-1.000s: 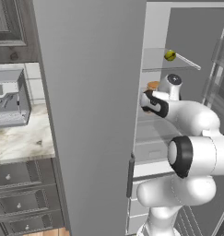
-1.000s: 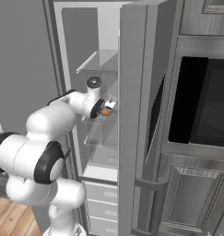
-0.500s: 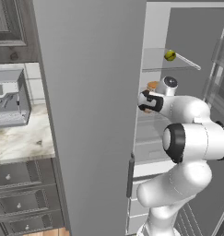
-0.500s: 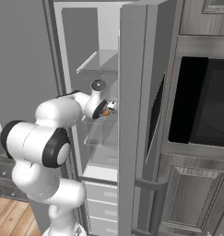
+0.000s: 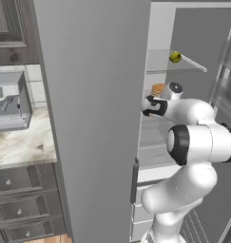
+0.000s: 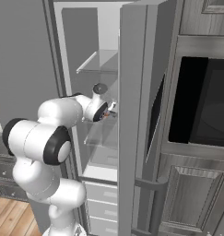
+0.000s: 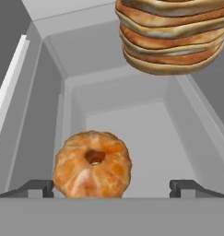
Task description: Pick up the tangerine and pear from the fridge and place one fruit on each plate on the dining counter.
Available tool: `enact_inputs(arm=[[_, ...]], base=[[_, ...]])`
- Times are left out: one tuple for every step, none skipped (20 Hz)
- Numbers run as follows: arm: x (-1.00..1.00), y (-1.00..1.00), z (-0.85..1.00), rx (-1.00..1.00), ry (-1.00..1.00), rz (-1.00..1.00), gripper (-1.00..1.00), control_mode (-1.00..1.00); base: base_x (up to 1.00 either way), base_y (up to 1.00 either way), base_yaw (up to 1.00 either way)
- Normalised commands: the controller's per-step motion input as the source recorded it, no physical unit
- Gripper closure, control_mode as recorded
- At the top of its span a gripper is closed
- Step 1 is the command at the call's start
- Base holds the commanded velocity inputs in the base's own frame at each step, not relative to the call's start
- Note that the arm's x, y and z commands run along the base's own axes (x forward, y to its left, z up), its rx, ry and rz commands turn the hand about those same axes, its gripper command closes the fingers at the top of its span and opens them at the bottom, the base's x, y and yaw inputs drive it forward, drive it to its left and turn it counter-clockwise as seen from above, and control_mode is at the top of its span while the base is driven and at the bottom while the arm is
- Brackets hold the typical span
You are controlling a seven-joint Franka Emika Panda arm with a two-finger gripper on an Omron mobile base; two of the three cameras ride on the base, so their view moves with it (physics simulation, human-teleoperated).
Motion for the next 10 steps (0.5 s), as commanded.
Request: enact_inputs(arm=[[0.18, 0.0, 0.0, 0.0, 0.0, 0.0, -1.0, -1.0], [0.21, 0.0, -0.14, 0.0, 0.01, 0.0, -1.0, -1.0], [0.18, 0.03, -0.1, 0.0, 0.02, 0.0, -1.0, -1.0], [0.14, 0.03, -0.04, 0.0, 0.0, 0.0, -1.0, -1.0], [0.17, 0.04, -0.03, 0.0, 0.0, 0.0, -1.0, -1.0], [0.19, 0.11, -0.11, 0.0, 0.02, 0.0, -1.0, -1.0], [0.16, 0.41, -0.27, 0.0, 0.05, 0.0, -1.0, -1.0], [0.15, 0.28, -0.17, 0.0, 0.02, 0.0, -1.0, -1.0], [0.14, 0.11, -0.12, 0.0, 0.0, 0.0, -1.0, -1.0], [0.12, 0.11, -0.14, 0.0, 0.0, 0.0, -1.0, -1.0]], base=[[0.0, 0.0, 0.0], [0.0, 0.0, 0.0], [0.0, 0.0, 0.0], [0.0, 0.0, 0.0], [0.0, 0.0, 0.0], [0.0, 0.0, 0.0], [0.0, 0.0, 0.0], [0.0, 0.0, 0.0], [0.0, 0.0, 0.0], [0.0, 0.0, 0.0]])
